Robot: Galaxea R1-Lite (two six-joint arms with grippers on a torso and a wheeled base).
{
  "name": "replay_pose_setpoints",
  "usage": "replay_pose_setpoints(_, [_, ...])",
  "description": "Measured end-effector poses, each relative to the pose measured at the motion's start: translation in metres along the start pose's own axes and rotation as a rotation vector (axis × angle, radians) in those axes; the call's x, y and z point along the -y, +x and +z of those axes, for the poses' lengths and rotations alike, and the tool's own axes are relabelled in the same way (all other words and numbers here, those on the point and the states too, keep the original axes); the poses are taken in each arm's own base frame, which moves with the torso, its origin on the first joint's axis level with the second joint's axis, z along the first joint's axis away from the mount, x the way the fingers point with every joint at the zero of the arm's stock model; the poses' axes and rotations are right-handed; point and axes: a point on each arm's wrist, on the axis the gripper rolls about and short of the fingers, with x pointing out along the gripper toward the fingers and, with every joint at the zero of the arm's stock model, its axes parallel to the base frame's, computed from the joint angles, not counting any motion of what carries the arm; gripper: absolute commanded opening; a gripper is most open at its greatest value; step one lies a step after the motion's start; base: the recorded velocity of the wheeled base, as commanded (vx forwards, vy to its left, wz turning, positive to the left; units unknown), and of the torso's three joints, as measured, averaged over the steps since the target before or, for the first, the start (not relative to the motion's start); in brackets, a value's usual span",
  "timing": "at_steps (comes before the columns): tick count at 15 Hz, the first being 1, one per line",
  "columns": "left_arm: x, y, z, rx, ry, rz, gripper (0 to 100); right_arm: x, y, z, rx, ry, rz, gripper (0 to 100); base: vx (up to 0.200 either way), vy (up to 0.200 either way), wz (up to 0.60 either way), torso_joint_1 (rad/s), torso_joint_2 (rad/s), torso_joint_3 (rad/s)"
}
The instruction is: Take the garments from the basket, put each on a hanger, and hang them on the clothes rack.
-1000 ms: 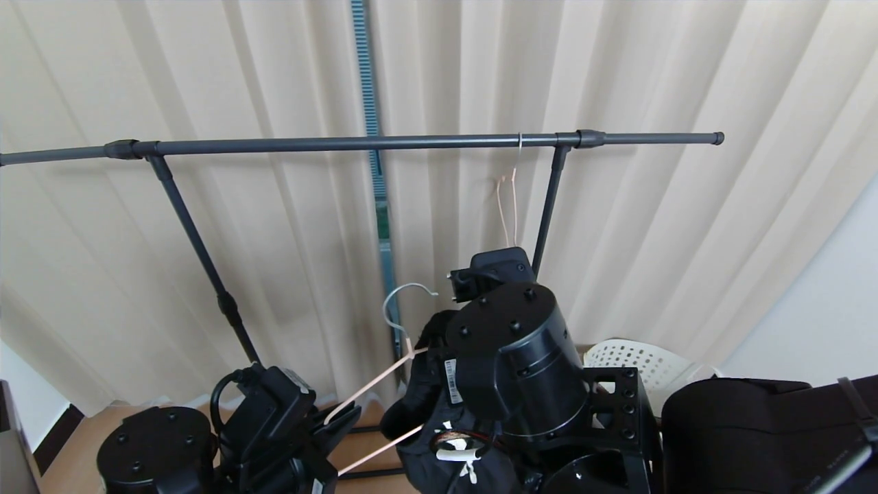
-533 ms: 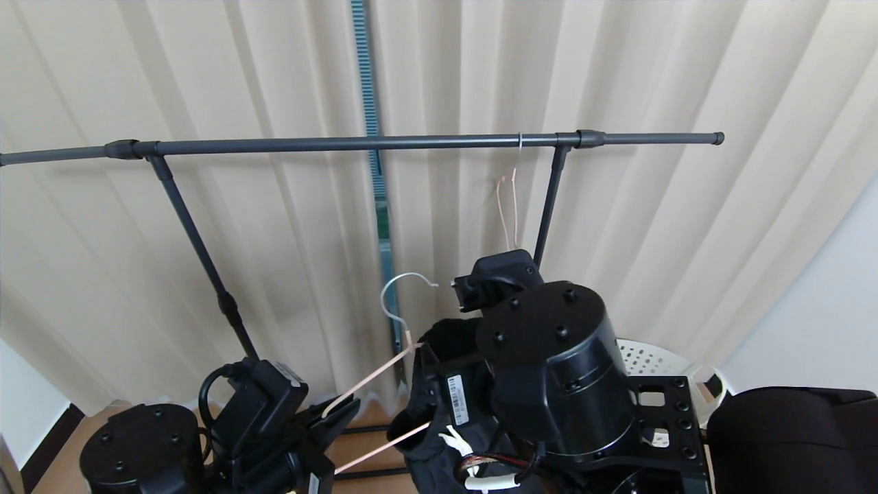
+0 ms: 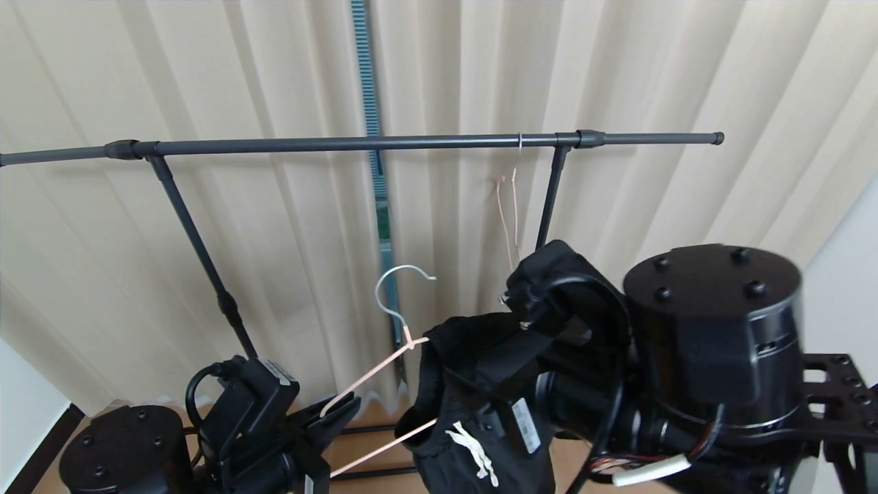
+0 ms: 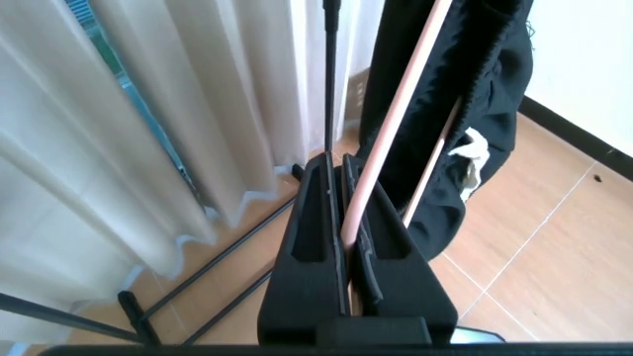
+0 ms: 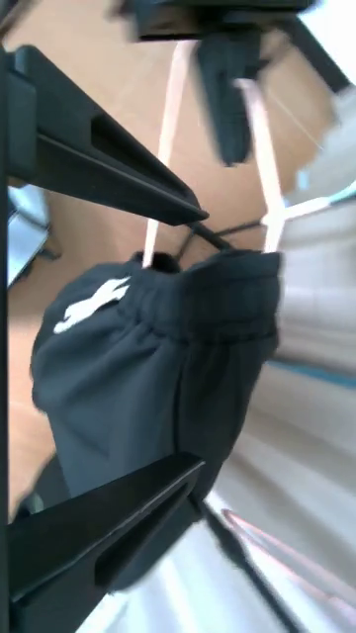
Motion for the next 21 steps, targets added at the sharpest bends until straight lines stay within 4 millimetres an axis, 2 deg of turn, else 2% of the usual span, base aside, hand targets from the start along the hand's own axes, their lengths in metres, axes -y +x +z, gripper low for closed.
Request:
replay_pose_setpoints(3, [0.002,-0.001,0.001,0.006,0.004,-0.035,0,0.060,-0.007,-0.004,-0.009,-0.306,0.099,100,0.000,0.000,0.00,0.000,0.00,0.000])
replay_pose_setpoints(5, [0.003,-0.001,0.001,0.008,0.005,-0.042,0,0.097,-0.011,-0.010,-0.087,-0.533,0.251,100,0.000,0.000,0.00,0.000,0.00,0.000])
replay_pose_setpoints(7, [0.005,-0.001,0.001,0.007,0.007,-0.050,0,0.120,-0.016,0.000,-0.168,-0.635,0.401,100,0.000,0.000,0.00,0.000,0.00,0.000])
replay_pose_setpoints(9, [0.008,-0.001,0.001,0.008,0.010,-0.067,0,0.136,-0.016,0.017,-0.213,-0.650,0.552,100,0.000,0.000,0.00,0.000,0.00,0.000])
replay_pose_setpoints(11, [0.011,-0.001,0.001,0.009,0.014,-0.082,0,0.141,-0.008,0.030,-0.231,-0.616,0.702,100,0.000,0.000,0.00,0.000,0.00,0.000])
replay_pose_setpoints(13, [0.013,-0.001,0.001,0.010,0.019,-0.089,0,0.134,0.012,0.035,-0.224,-0.620,0.774,100,0.000,0.000,0.00,0.000,0.00,0.000])
replay_pose_setpoints(16, [0.013,-0.001,0.001,0.010,0.022,-0.092,0,0.122,0.040,0.030,-0.245,-0.618,0.826,100,0.000,0.000,0.00,0.000,0.00,0.000])
replay_pose_setpoints(21, [0.013,-0.002,0.002,0.013,0.023,-0.092,0,0.111,0.069,0.018,-0.283,-0.605,0.861,100,0.000,0.000,0.00,0.000,0.00,0.000])
